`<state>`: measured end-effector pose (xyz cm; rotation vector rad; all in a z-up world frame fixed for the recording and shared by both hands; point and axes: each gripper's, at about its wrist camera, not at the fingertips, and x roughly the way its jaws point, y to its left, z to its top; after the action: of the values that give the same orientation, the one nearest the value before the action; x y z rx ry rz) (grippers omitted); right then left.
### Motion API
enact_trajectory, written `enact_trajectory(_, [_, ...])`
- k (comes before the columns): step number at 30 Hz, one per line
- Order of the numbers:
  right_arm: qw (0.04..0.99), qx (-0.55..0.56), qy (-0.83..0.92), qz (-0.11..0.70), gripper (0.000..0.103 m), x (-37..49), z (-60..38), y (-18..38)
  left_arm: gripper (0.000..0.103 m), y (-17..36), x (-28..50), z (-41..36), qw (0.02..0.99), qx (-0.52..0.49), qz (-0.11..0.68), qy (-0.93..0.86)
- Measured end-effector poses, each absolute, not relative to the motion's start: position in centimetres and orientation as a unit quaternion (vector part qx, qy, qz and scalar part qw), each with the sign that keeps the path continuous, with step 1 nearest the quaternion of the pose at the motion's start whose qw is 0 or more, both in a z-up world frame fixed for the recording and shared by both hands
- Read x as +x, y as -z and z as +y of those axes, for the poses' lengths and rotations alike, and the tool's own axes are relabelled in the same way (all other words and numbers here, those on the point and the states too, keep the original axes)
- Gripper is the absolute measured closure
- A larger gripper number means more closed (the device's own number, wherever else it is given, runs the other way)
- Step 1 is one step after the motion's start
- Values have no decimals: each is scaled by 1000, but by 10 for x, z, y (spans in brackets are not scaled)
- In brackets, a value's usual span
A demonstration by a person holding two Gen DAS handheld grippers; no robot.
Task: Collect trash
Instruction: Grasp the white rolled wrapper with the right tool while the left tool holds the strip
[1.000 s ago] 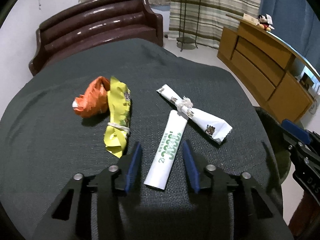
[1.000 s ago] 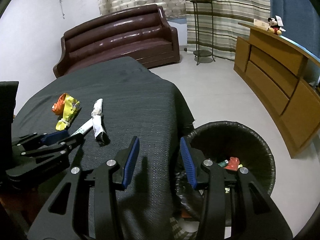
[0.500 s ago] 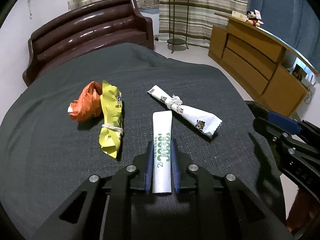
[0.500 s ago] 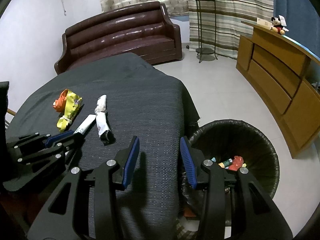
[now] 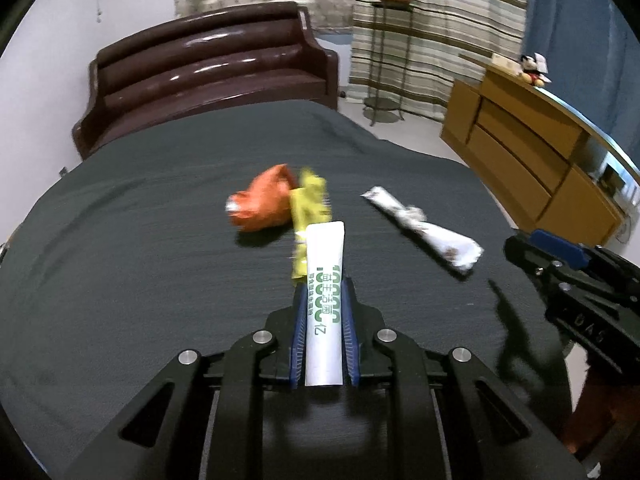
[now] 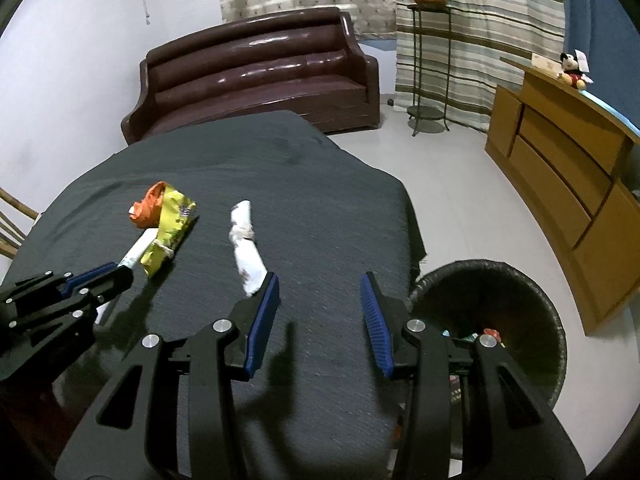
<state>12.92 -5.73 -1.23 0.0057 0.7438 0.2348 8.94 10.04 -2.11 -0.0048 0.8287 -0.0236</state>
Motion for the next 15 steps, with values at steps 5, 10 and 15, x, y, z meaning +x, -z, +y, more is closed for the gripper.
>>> enact_trajectory(5, [921,-2,-123,369,62,137,-42,13,85,24,89,129,915,-14,403,-22])
enact_trajectory(10, [919,-13,-131,373,62,146,-26,13,85,25,91,155,913,-26,404,-52])
enact_trajectory(15, [915,-22,-136,379,62,156,-13,14,85,29,92,177,910,-36,407,-75])
